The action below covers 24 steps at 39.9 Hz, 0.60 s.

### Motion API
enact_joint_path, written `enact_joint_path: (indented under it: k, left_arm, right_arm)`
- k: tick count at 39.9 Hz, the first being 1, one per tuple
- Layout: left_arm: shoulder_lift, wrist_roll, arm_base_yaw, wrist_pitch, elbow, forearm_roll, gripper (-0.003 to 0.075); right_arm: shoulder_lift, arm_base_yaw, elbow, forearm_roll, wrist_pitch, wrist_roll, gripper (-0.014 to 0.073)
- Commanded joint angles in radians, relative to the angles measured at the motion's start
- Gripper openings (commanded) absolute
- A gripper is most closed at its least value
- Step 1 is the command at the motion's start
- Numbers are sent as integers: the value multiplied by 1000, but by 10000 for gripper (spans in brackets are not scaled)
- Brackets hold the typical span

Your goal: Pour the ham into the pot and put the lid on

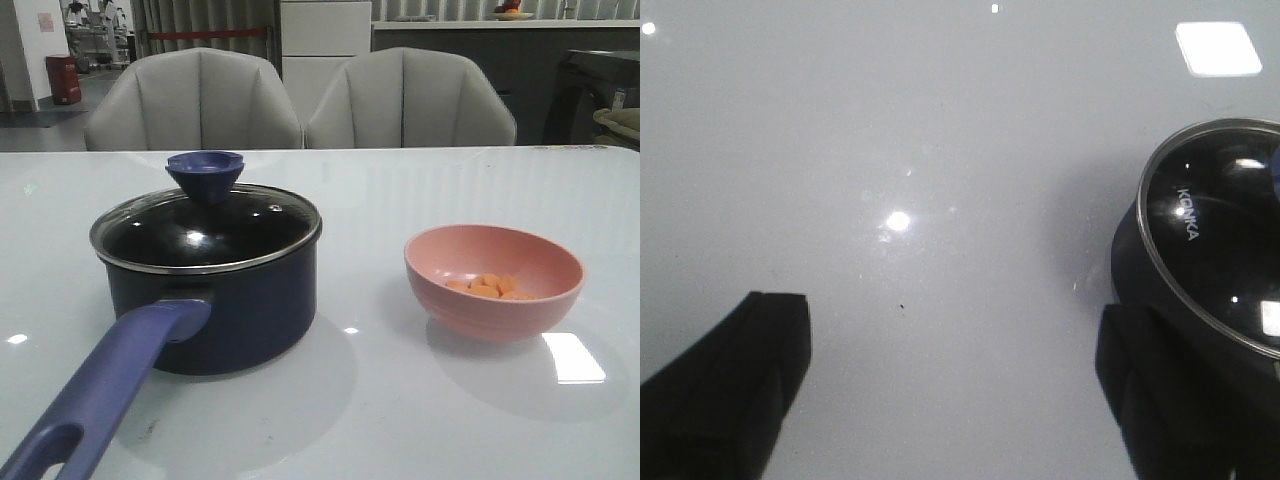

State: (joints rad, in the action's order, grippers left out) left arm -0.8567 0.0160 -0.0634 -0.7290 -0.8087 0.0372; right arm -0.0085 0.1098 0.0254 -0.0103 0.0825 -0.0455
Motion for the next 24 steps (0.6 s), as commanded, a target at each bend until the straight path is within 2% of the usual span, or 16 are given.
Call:
enact_joint_path:
  k: [1,7,14,20,24]
  left_arm:
    - [-86,-2,-7,-54,-137,12,630]
    - [-236,-2,-47,-140,-299,16,630]
    - [-360,6,-196,-157,-430,32,630]
    - [-479,107,-338,-164,-524,-67,630]
    - [-567,177,-392,-190,-588,-101,630]
  right_arm:
    - [-20,-8,11,10,-82,2,157]
    - [-20,-8,11,10,-82,2,157]
    - [-20,-8,11,10,-82,2,157]
    - [-20,-8,11,10,-82,2,157]
    - [-20,-8,11,10,-82,2,157]
